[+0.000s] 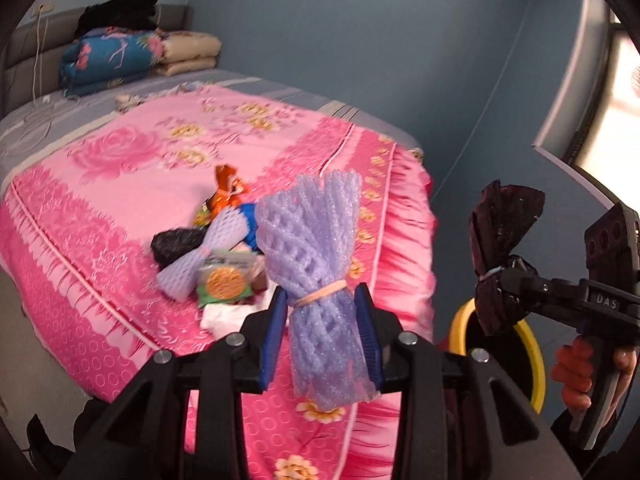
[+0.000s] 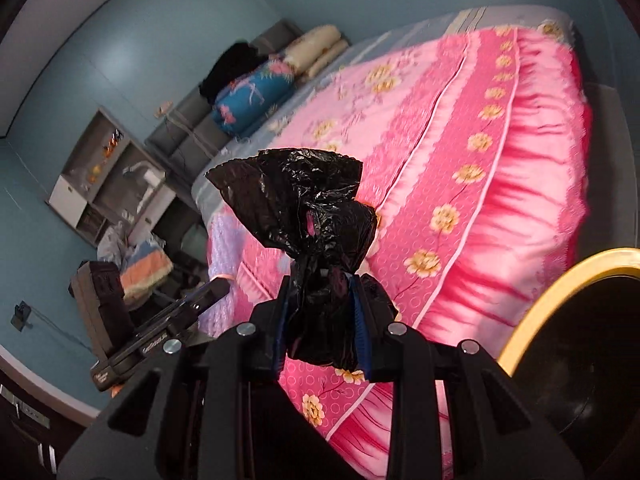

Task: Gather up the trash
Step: 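Carry the foam net and black bag with both tools over the yellow bin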

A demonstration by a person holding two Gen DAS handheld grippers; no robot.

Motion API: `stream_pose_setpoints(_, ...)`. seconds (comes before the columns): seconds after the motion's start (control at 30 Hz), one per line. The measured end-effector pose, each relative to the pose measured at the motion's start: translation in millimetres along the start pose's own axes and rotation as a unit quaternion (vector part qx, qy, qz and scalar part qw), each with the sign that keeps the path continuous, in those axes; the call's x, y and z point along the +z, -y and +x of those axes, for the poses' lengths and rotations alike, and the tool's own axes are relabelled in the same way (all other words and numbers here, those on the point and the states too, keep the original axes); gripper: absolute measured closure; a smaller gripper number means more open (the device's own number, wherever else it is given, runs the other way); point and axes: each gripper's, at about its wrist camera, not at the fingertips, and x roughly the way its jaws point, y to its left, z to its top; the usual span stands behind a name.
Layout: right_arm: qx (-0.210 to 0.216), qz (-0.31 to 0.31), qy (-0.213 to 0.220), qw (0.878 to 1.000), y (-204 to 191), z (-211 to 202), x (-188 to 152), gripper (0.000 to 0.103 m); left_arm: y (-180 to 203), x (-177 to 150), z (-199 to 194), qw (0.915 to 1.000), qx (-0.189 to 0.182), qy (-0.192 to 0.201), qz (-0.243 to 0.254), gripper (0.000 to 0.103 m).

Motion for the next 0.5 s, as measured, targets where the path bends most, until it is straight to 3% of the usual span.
stream_pose_setpoints(0.27, -0.024, -0.014, 0.107, 0.994, -5, -83, 6, 0.076, 49, 12, -18, 0.9989, -0.040, 0.024, 0.006, 0.070)
stream_pose_setpoints(0.5, -0.045, -0.024, 0.162, 0.986, -1, -134, 4, 0.076, 89, 15, -25, 0.9976, -0.054, 0.030, 0.029, 0.070)
